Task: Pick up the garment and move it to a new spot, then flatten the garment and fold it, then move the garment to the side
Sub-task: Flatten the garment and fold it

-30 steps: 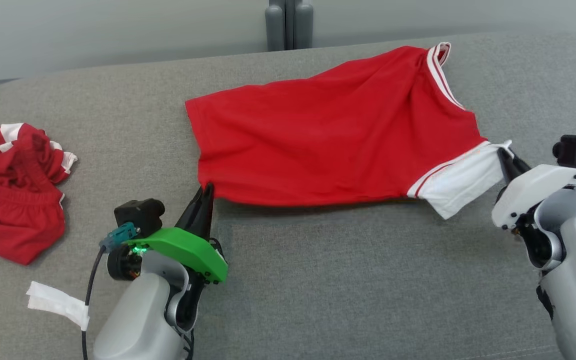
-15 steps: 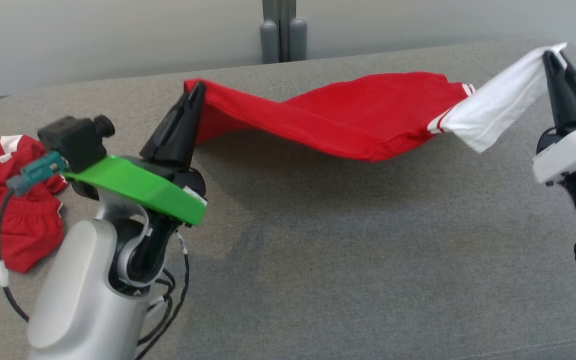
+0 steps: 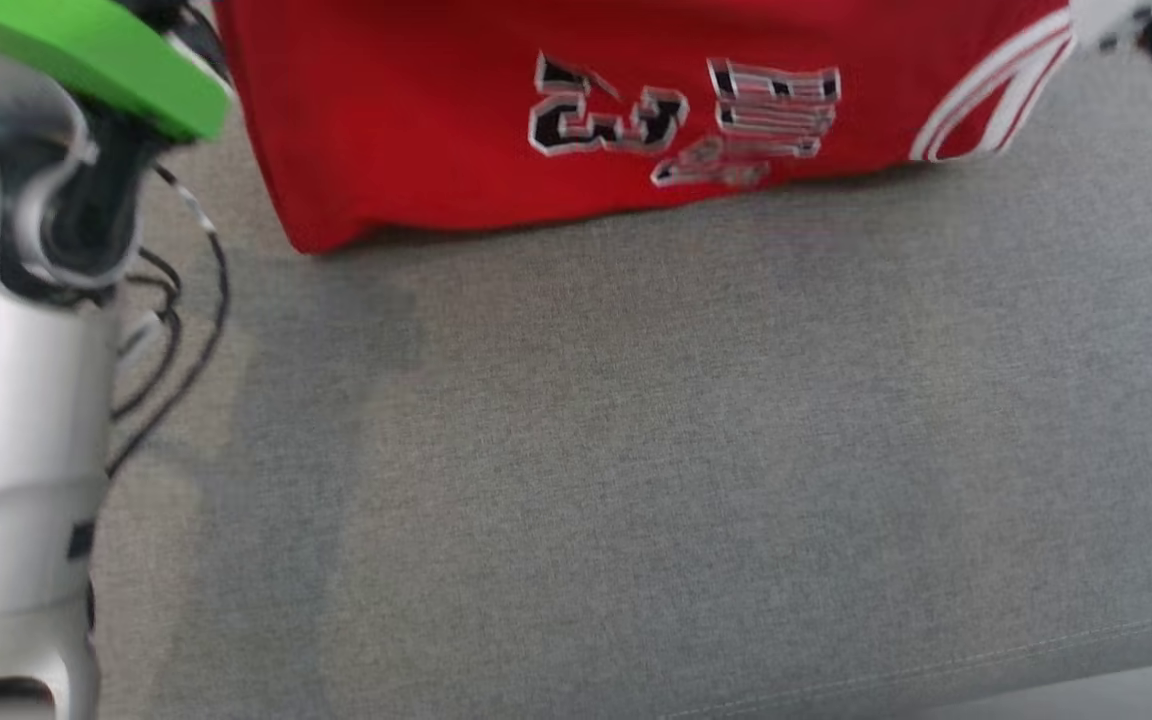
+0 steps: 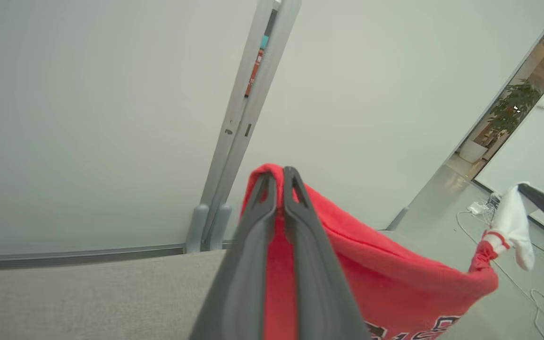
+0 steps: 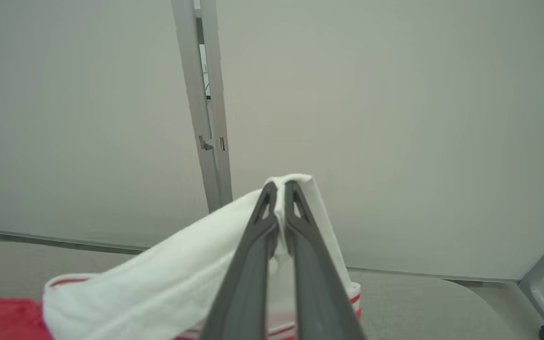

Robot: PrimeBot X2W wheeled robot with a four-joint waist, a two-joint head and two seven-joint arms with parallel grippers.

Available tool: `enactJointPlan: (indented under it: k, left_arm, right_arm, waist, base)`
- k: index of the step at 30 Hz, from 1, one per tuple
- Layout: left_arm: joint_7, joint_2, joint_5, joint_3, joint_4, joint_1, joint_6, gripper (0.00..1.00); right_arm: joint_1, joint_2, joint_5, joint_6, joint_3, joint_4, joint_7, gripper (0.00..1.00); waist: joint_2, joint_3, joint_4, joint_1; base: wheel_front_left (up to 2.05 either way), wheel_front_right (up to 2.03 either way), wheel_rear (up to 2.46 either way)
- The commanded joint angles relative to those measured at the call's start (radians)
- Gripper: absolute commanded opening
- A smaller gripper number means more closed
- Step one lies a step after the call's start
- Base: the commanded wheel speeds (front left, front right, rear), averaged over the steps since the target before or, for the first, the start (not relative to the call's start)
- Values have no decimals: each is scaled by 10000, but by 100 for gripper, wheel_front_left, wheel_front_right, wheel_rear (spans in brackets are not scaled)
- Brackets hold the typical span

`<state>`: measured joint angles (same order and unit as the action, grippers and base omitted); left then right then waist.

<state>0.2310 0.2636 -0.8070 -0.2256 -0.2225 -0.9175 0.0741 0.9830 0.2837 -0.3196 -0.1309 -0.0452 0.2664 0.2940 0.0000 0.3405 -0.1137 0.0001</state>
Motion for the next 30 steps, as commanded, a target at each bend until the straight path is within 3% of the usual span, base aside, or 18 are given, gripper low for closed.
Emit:
enactJointPlan:
  k: [1, 9, 14, 20, 30]
  left_arm:
    - [-375, 109, 310, 101, -277, -838, 3, 0]
    - [-3372, -83, 1168, 495, -1667, -4363, 348, 0]
    - [-4630, -90, 1112, 512, -1831, -4983, 507, 0]
    - [-4880, -15, 823, 70, -2297, -3936, 558, 0]
    - [-4967, 400, 48, -1239, -2664, -270, 564, 0]
  right_arm:
    - [826, -100, 169, 6, -21, 421, -505, 0]
    - [4819, -165, 1211, 10, 544, 2273, -4403, 0]
    - [5638, 46, 1403, 10, 141, 2850, -5264, 0]
    - [4896, 395, 1130, 10, -429, 3726, -5477, 0]
    - [1707, 1202, -688, 10, -3052, 3962, -4930, 0]
  waist:
    - [0, 1750, -550, -1]
    - [0, 2391, -332, -1]
    - [0, 2484, -220, -1]
    - [0, 2732, -98, -1]
    - [0, 1941, 193, -1]
  base:
    - [0, 0, 0]
    - [0, 0, 0]
    - [0, 0, 0]
    - [0, 0, 0]
    - [0, 0, 0]
